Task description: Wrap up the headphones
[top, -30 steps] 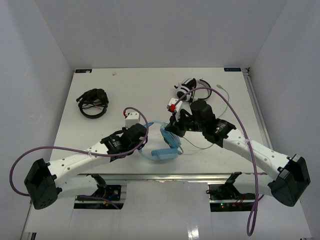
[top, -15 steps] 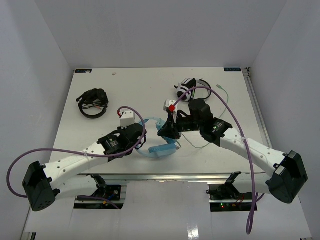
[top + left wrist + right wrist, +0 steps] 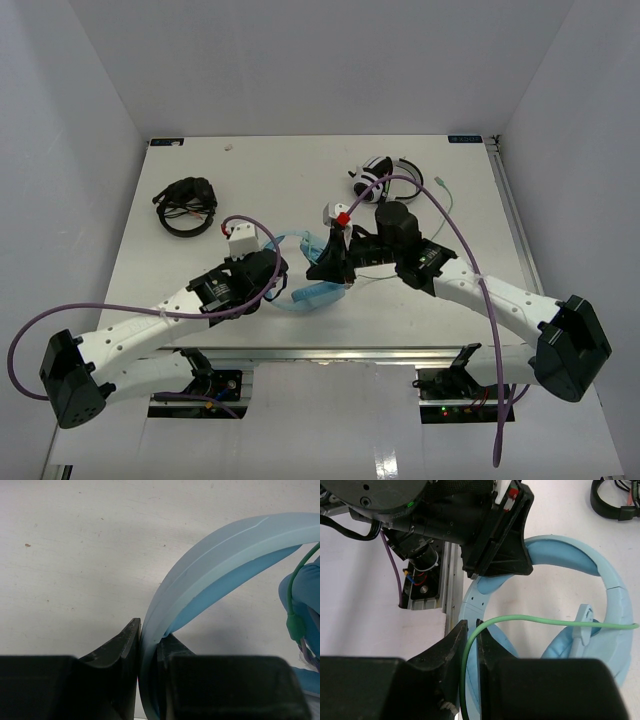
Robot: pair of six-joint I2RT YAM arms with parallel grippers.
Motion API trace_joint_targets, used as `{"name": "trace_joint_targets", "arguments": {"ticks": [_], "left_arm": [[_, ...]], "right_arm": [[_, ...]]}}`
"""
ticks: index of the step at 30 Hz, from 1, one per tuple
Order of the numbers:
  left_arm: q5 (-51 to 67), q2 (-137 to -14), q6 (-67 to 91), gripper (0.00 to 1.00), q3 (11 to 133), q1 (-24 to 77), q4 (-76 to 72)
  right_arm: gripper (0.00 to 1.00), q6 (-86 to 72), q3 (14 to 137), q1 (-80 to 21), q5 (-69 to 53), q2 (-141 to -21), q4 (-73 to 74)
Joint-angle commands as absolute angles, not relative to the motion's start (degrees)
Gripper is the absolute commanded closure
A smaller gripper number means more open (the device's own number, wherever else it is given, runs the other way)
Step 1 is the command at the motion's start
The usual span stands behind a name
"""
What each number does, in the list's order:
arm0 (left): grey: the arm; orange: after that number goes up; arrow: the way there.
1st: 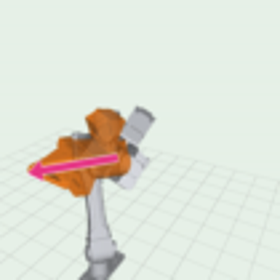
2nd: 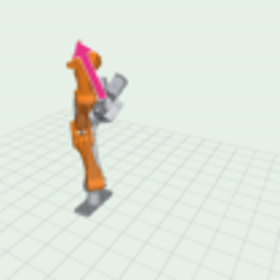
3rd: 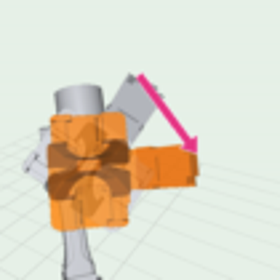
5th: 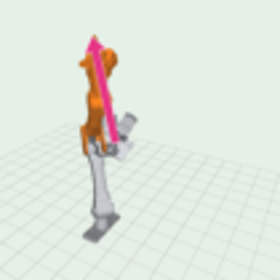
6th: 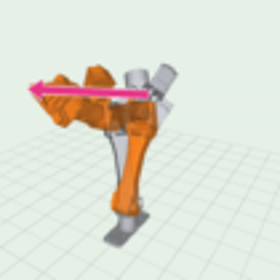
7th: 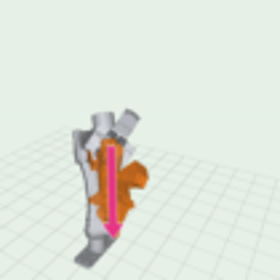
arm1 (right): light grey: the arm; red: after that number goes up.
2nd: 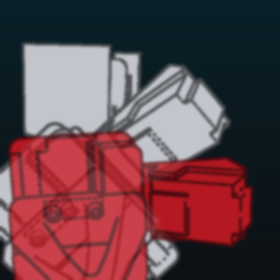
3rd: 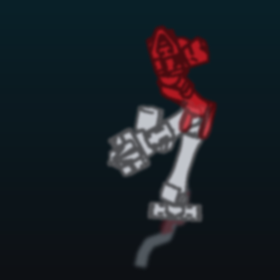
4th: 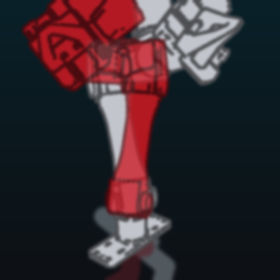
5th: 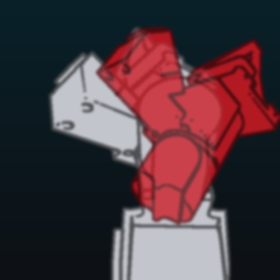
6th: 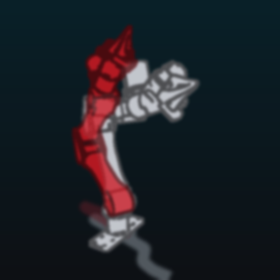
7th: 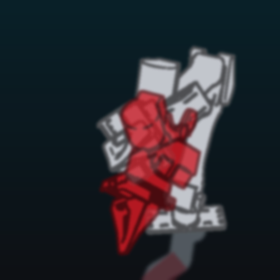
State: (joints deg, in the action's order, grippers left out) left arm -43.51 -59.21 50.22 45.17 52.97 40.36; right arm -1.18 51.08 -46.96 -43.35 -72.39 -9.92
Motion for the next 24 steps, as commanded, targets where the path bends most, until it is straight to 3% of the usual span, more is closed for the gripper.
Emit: {"name": "trace_joint_targets", "arguments": {"ticks": [1, 6, 24], "left_arm": [[-47.1, -56.3, 56.7, 1.00, 48.4, 52.3, 39.3], [-47.1, -55.5, 59.6, 1.00, 50.3, 52.1, 40.3], [-50.8, -57.7, 65.5, 1.00, 57.0, 52.0, 45.9]], "right_arm": [[0.85, -4.4, 49.0, -48.6, -46.2, -70.2, -16.4], [0.92, -6.1, 46.6, -49.8, -45.2, -69.6, -19.0], [0.81, -6.3, 45.7, -54.5, -43.4, -70.4, -20.6]]}}
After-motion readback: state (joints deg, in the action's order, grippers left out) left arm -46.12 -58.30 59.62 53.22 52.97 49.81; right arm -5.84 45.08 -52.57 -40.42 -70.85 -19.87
